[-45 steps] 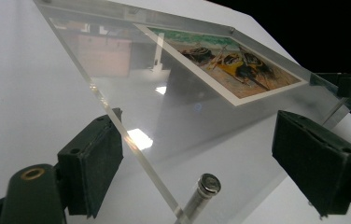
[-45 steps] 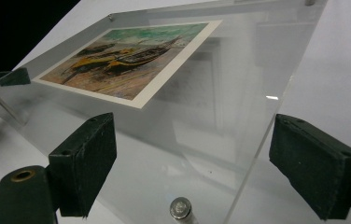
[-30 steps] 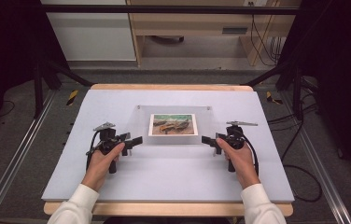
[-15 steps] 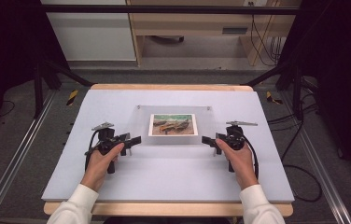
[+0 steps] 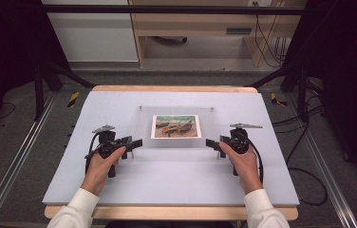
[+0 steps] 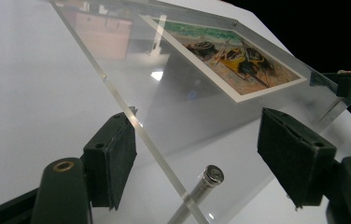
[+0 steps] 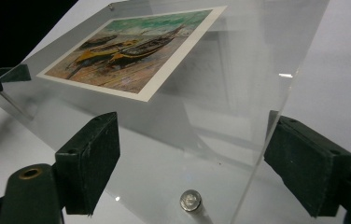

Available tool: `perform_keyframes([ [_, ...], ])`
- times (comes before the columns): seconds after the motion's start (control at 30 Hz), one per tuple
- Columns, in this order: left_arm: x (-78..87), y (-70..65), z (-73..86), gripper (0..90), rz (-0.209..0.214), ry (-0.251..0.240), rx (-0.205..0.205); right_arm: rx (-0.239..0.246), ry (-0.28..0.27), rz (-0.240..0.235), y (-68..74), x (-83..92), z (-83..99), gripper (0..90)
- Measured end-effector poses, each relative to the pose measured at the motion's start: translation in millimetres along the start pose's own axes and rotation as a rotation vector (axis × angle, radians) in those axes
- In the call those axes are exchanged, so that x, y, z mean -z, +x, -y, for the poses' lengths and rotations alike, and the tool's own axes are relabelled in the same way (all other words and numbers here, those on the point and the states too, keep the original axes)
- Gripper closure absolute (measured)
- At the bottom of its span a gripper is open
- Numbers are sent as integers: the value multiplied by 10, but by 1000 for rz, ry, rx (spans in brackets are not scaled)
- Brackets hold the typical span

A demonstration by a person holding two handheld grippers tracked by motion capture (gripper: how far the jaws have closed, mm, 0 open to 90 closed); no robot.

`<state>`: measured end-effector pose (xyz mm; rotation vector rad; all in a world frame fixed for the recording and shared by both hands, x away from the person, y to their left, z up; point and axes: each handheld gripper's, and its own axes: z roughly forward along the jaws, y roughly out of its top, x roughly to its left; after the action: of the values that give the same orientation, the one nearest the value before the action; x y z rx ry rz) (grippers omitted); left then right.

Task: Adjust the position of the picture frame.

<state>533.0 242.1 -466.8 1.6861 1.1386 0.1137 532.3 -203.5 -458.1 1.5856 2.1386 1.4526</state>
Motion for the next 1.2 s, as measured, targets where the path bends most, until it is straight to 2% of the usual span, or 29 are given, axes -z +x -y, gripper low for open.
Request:
perform_keyframes([
  [0.33, 19, -8, -2, 289, 0, 6, -2, 10, 3, -6, 15, 25, 10, 195],
  [0.57, 37, -37, -5, 289, -11, 10, -25, 26, 1, -5, 23, 44, 11, 208],
  [1.2, 64, -73, -6, 289, -22, 17, -50, 44, 7, 2, 53, 82, 20, 221],
])
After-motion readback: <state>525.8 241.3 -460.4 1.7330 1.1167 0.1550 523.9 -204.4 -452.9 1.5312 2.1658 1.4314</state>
